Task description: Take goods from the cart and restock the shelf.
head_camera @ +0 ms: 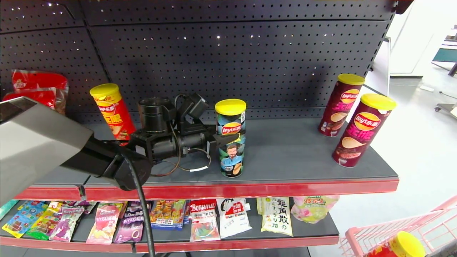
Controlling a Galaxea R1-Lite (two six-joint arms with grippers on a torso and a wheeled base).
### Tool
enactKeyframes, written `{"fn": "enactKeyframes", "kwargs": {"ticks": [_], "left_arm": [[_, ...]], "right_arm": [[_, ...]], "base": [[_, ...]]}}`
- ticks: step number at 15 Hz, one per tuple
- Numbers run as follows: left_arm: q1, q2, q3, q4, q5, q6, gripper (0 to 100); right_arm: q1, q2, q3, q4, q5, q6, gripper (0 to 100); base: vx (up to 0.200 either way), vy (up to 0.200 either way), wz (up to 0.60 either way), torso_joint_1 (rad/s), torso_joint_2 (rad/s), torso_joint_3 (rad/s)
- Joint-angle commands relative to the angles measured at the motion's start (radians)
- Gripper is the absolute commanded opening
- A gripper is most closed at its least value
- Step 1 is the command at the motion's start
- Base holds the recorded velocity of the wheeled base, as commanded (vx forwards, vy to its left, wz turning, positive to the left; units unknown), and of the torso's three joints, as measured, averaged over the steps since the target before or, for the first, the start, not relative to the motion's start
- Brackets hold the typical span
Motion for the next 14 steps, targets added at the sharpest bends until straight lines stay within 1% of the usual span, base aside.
{"fn": "enactKeyframes", "kwargs": {"ticks": [1,5,7,13,14], "left_arm": [[-0.008,0.007,0.003,0.000,0.001,0.000,0],[-0.010,0.013,0.003,-0.002,0.000,0.006,0],[-0.028,0.012,0.006,-0.002,0.000,0.005,0],[-0.028,0.016,0.009,-0.005,-0.002,0.006,0],[-0.028,0.019,0.011,-0.023,-0.002,0.006,0]], "right_arm": [[0.000,0.000,0.000,0.000,0.000,-0.001,0],[0.000,0.000,0.002,0.001,0.000,-0.001,0],[0.000,-0.006,0.003,0.004,0.000,-0.001,0],[0.000,-0.006,0.003,0.004,0.000,-0.001,0],[0.000,-0.006,0.002,0.004,0.000,-0.001,0]], "base": [[0.000,0.000,0.00,0.000,0.00,0.000],[0.000,0.000,0.00,0.000,0.00,0.000],[0.000,0.000,0.00,0.000,0.00,0.000],[0.000,0.000,0.00,0.000,0.00,0.000],[0.000,0.000,0.00,0.000,0.00,0.000]]}}
